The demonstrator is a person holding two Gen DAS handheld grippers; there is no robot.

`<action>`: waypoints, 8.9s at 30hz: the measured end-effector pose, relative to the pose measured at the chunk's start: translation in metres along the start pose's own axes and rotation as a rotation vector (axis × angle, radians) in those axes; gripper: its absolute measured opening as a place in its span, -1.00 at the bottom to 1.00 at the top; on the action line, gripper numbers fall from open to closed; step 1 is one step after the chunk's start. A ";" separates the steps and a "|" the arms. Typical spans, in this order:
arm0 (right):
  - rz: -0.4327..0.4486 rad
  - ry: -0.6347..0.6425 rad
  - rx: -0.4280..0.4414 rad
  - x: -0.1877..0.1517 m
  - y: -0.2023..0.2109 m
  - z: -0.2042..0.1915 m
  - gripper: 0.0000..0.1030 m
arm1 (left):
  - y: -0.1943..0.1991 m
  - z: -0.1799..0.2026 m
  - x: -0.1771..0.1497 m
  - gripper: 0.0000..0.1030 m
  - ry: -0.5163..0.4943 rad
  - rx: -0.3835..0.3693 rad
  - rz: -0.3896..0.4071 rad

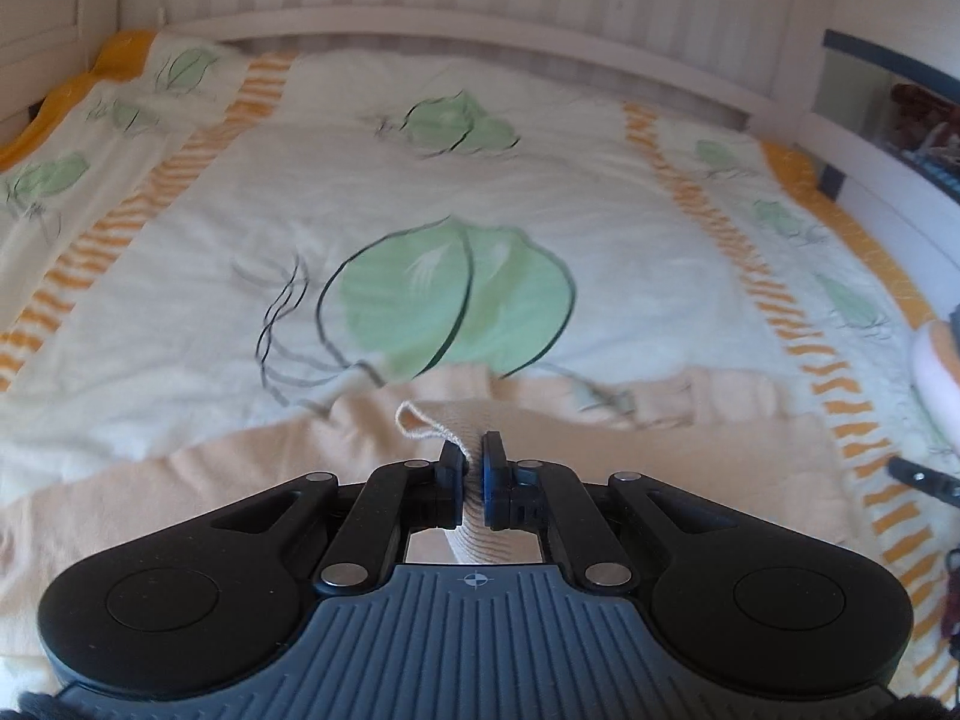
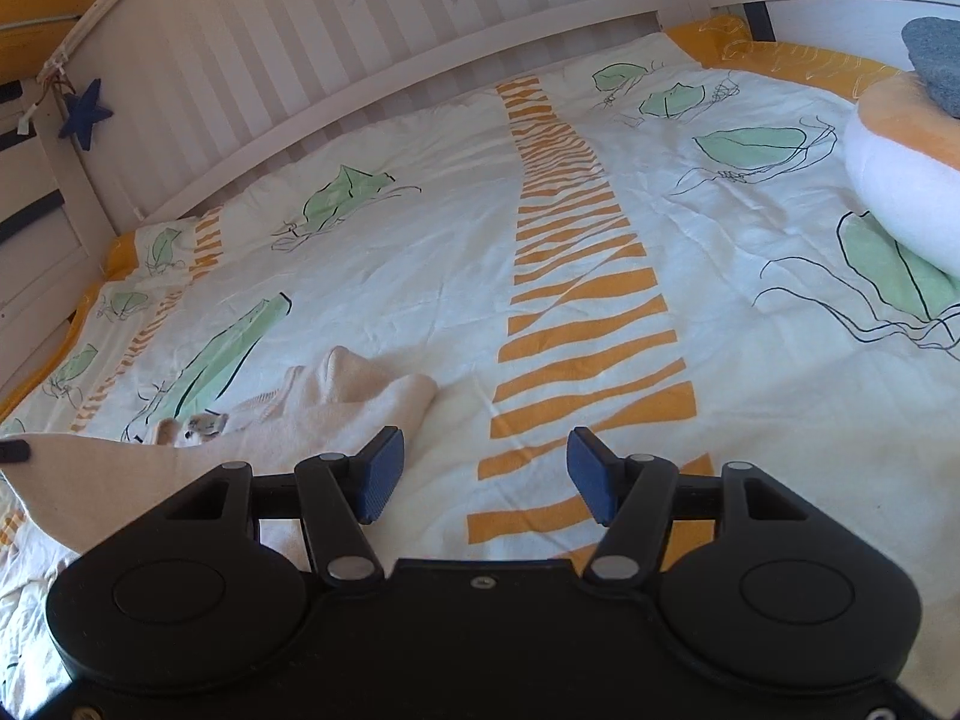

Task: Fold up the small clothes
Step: 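Lay the sleeve across the sweater body and open the left gripper, then close the left gripper on the ribbed side edge of the sweater, then lift and fold the side edge over the body, then open the left gripper, then grasp the ribbed sweater edge with the right gripper, fold it over, release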

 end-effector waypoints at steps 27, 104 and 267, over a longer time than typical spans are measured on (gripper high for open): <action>-0.050 0.079 -0.002 -0.013 -0.010 -0.011 0.27 | -0.057 -0.043 -0.016 -0.80 0.030 0.117 -0.143; -0.196 0.382 0.107 -0.131 -0.008 -0.196 0.99 | 0.119 -0.229 -0.139 0.73 0.527 0.343 0.083; -0.008 0.365 -0.033 -0.085 -0.064 -0.142 0.47 | -0.059 -0.121 -0.034 0.68 0.215 -0.015 -0.034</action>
Point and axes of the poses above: each gripper's, at about its wrist camera, not at the fingertips, and y roughly against the way its jaws point, z to its right, x to its top, the point moved 2 cm from there along -y, roughly the way its jaws point, and after that the axes turned 6 degrees about -y, right-handed, at the moved point
